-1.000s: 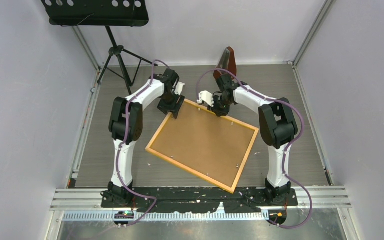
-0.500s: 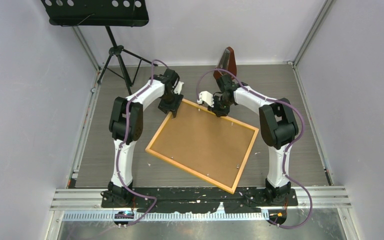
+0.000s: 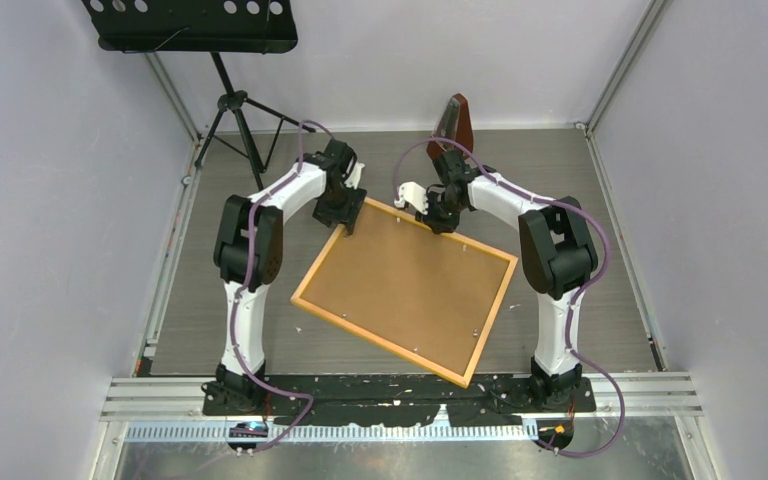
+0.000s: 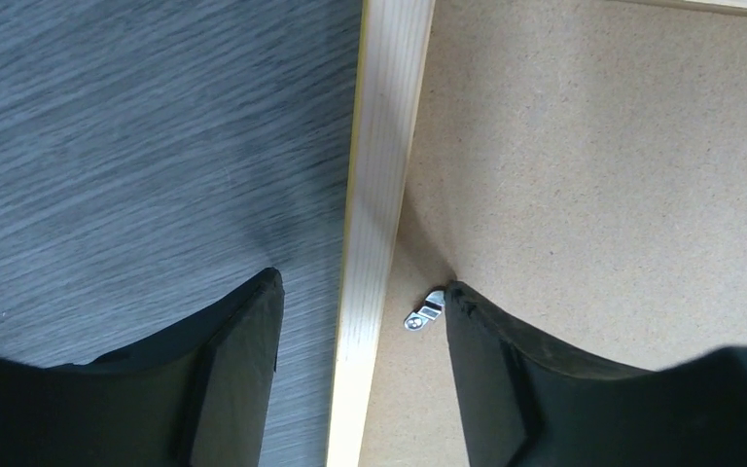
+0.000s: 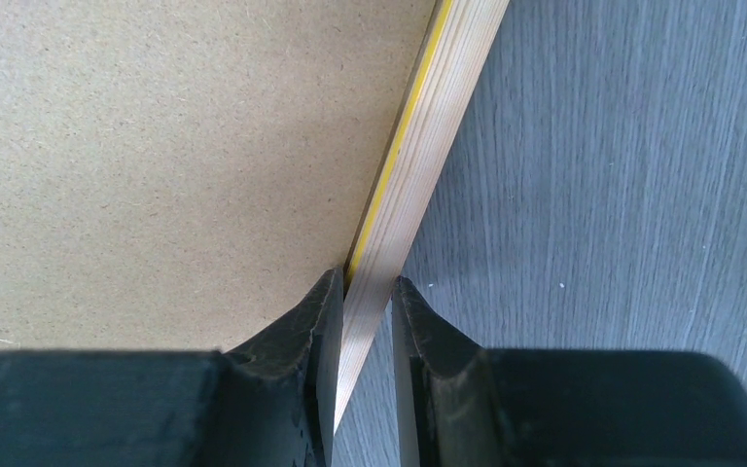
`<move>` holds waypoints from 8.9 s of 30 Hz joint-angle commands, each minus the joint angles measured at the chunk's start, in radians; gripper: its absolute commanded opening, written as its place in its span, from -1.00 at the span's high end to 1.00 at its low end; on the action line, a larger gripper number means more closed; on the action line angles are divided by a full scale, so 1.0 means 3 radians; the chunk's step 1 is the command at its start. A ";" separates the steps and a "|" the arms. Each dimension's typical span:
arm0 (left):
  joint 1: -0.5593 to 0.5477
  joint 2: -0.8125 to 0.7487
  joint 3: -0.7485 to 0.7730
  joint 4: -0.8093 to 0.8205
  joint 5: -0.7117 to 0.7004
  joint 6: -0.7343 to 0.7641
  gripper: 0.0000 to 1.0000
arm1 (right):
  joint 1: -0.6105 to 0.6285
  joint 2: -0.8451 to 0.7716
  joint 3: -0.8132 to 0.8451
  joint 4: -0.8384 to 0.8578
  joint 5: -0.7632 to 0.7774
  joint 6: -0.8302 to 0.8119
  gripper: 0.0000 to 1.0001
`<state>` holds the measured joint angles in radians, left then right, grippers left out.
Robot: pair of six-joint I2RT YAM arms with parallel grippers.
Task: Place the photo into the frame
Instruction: Install the photo frame at the center of the board, then adjust the photo frame at the center of the board, then install the photo frame at the center of the board, then turn over the photo frame at the center of the board.
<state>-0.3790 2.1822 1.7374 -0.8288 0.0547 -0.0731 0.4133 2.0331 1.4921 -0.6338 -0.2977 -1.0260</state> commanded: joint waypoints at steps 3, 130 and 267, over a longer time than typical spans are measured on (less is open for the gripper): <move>0.0000 -0.0194 -0.0183 0.0064 0.0082 -0.0048 -0.30 | 0.0064 -0.0091 0.0015 -0.0129 -0.0064 0.0006 0.89; 0.0285 -0.1251 -0.2618 0.1816 0.1166 -0.1435 1.00 | -0.1171 -0.2281 -0.1980 -0.0124 0.0269 0.2076 -0.59; 0.0436 -0.1163 -0.2298 0.1649 0.1248 -0.1214 0.05 | 0.1416 -0.2568 -0.2763 0.0247 0.0252 0.1124 0.12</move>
<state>-0.2657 1.8172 1.0363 -0.2619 0.4728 -0.4740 0.8249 1.2640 0.6456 -0.5861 -0.2256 -0.7006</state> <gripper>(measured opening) 0.471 0.450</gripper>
